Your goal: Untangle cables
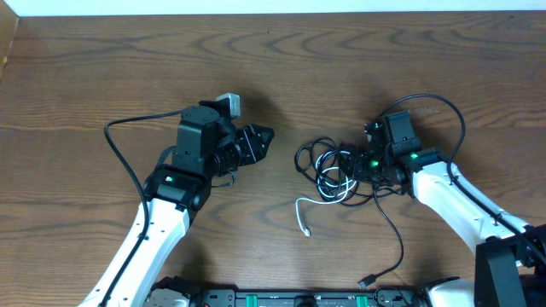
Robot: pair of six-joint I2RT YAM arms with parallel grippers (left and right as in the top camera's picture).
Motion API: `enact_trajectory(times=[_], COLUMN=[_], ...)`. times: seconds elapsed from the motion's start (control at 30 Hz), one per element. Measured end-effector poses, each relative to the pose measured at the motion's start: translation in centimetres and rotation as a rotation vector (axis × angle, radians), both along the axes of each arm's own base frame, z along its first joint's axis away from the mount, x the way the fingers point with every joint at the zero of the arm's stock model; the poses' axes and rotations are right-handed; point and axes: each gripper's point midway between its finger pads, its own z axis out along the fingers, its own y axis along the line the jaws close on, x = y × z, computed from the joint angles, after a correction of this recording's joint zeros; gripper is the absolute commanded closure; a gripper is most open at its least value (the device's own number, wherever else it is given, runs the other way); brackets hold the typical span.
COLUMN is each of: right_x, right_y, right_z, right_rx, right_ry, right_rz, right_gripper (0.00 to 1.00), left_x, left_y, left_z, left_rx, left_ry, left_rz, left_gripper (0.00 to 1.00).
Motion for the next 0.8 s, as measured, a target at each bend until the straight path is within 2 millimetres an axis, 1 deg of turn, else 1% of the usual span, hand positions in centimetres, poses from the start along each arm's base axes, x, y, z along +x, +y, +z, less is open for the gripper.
enact_trajectory(times=[0.07,0.3,0.5,0.63,0.7,0.8], right_x=[-0.2,-2.2,-2.6,-2.7,-2.7,-2.9], right_y=[0.1,0.3,0.8,0.7,0.7,0.8], right_z=[-0.1,-0.9,-0.9,-1.1,-1.1,-1.2], right_rx=[-0.005,-0.045,-0.055,-0.08,-0.091,-0.102], right_ry=[0.006,0.066,0.067,0.061,0.058,0.059], right_rz=[0.005,0.052,0.078,0.082,0.086,0.097], right_gripper=[0.61,0.6,0.61,0.62,0.66,0.79], left_x=[0.0,0.0,0.0,-0.1,-0.1,-0.3], left_y=[0.0,0.0,0.0,0.0,0.0,0.1], left_z=[0.0,0.0,0.0,-0.1,-0.2,-0.4], left_rx=[0.0,0.0,0.0,0.002,0.003,0.007], left_ry=[0.0,0.0,0.0,0.004,0.008,0.021], left_rz=[0.0,0.0,0.0,0.0,0.0,0.0], left_gripper=[0.56,0.56,0.56,0.56,0.56,0.56])
